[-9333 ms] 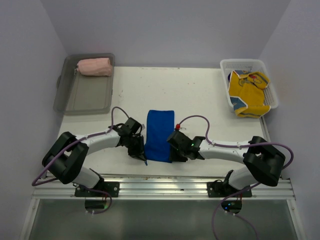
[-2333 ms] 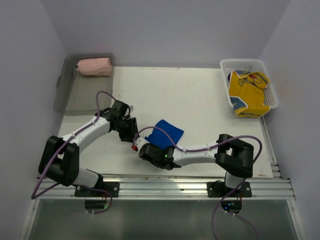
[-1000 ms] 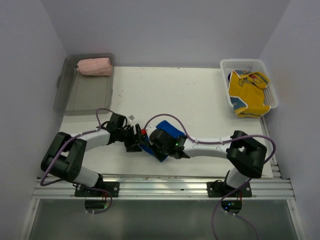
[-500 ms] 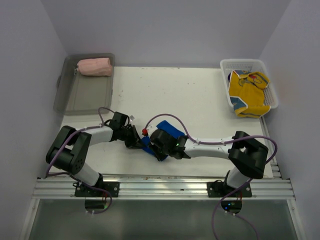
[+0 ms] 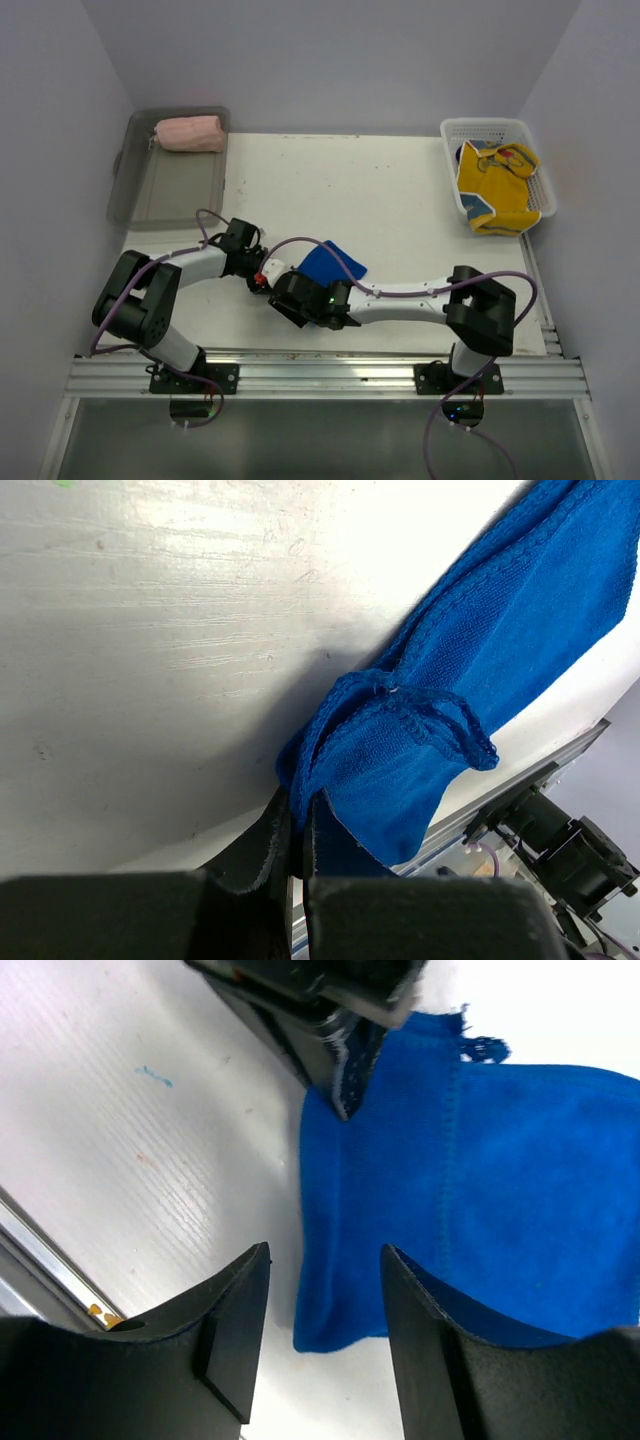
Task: Roll the towels
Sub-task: Roll the towel
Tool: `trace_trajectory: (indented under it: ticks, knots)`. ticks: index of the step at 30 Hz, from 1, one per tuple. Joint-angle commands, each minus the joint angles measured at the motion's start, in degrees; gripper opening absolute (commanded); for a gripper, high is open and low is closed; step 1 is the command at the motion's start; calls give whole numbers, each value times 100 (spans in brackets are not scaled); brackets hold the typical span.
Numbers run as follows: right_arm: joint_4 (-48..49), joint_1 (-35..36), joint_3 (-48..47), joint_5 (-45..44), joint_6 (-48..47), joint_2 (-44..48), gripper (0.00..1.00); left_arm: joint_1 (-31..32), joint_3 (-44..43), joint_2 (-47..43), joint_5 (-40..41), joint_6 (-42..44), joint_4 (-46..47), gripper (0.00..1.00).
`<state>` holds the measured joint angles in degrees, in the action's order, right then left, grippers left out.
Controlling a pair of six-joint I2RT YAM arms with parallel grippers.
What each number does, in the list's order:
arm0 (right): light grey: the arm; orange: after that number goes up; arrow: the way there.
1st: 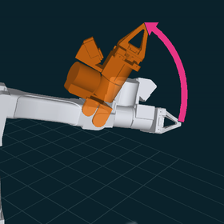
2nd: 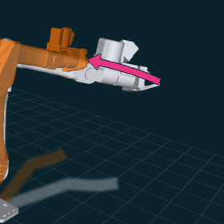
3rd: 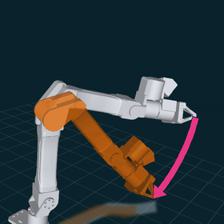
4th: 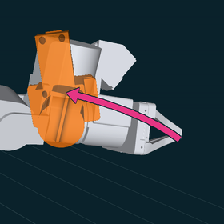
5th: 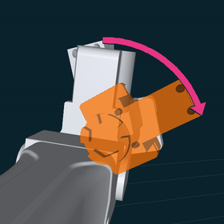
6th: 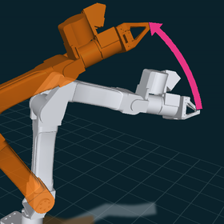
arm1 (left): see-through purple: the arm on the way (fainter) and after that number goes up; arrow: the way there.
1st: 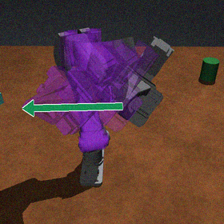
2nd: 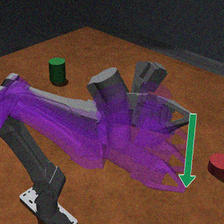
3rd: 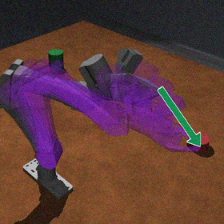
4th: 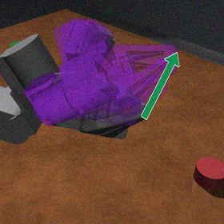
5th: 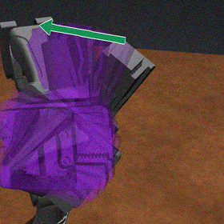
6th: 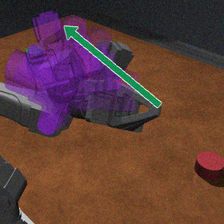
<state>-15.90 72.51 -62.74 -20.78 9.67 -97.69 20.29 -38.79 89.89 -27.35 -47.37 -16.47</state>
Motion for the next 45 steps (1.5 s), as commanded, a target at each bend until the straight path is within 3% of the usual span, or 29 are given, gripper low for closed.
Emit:
trace_trajectory:
  ticks: [1, 8, 11, 12, 15, 16, 19, 20, 23, 29, 39, 42, 45]
  knots:
    - [139, 61, -195, -199, -246, -268, 51, -26, -112, -59, 160, 88, -243, 0]
    - [587, 44, -46, 12, -211, -769, 45, -26, -77, 46, 99, 132, -208, 0]
    - [746, 9, 103, -94, -80, -769, 28, -26, -42, -32, 134, 115, -181, 0]
    - [833, -61, 139, -24, 8, -726, 16, -26, -33, -50, 143, 106, -164, 0]
    - [817, -245, 131, 354, 149, -594, 0, -26, 2, -68, 64, 88, -41, 0]
    - [817, -281, 148, 433, 175, -524, 0, -26, -6, -42, 29, 97, -23, 0]
    - [817, -500, 183, 766, 377, -435, 0, -26, -111, -172, 63, 150, -14, 24]
    - [817, -579, 209, 1038, 430, -348, 0, -34, -138, -243, 142, 167, -6, 44]
    - [957, -948, 332, 1731, 666, -120, 0, -43, -322, -498, 449, 272, -215, 64]
    - [1413, -1633, 648, 3078, 1342, 206, 0, -122, -665, -806, 951, 431, -787, 66]
    - [2732, -2460, 1395, 4784, 2600, 207, 0, -122, -498, -990, 776, 431, -594, 64]
    - [3171, -2698, 1571, 5161, 2996, 84, 0, -122, -499, -1052, 705, 457, -533, 60]
    - [3655, -2909, 1729, 5487, 3383, -66, 0, -122, -464, -1000, 574, 519, -454, 44]
